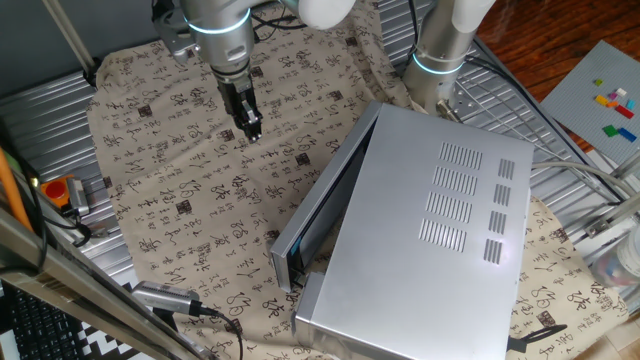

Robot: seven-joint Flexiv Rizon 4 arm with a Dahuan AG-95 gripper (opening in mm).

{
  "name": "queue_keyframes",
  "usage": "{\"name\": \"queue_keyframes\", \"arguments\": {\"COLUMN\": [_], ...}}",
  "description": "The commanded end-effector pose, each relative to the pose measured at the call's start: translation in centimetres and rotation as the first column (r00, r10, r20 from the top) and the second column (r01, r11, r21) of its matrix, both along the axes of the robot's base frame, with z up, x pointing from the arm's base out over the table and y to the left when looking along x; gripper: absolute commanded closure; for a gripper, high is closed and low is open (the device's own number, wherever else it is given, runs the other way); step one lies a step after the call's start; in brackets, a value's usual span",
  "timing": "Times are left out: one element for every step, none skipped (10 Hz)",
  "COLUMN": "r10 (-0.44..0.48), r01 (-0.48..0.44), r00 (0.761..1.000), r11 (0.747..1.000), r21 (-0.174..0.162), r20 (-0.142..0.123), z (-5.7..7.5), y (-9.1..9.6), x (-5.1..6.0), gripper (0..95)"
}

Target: Close the microwave door

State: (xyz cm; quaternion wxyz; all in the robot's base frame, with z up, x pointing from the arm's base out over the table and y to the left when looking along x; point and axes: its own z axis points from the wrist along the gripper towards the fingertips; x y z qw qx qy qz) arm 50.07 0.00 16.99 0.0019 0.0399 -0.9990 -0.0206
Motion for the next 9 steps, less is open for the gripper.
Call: {"name": "queue_keyframes", "arguments": {"r10": [0.007, 0.018, 0.029, 0.037, 0.057, 0.072, 0.081, 0.081, 0.077], "r01": [-0.007, -0.018, -0.029, -0.037, -0.057, -0.072, -0.081, -0.082, -0.078], "r00": [1.000, 1.000, 1.000, 0.999, 0.998, 0.997, 0.996, 0.996, 0.997], "r11": [1.000, 1.000, 1.000, 0.999, 0.998, 0.997, 0.997, 0.997, 0.997], "r21": [0.005, 0.004, 0.000, 0.000, 0.000, -0.002, -0.001, -0.005, -0.012], "r20": [-0.001, -0.001, -0.002, -0.005, -0.009, -0.014, -0.022, -0.023, -0.031], "z": [0.01, 0.01, 0.01, 0.02, 0.06, 0.07, 0.05, -0.06, -0.30], "y": [0.00, 0.00, 0.00, 0.00, 0.02, 0.03, 0.08, 0.36, 0.90], "x": [-0.07, -0.07, -0.07, -0.07, -0.08, -0.08, -0.06, 0.02, 0.16], "gripper": [95.0, 95.0, 95.0, 95.0, 95.0, 95.0, 95.0, 95.0, 95.0]}}
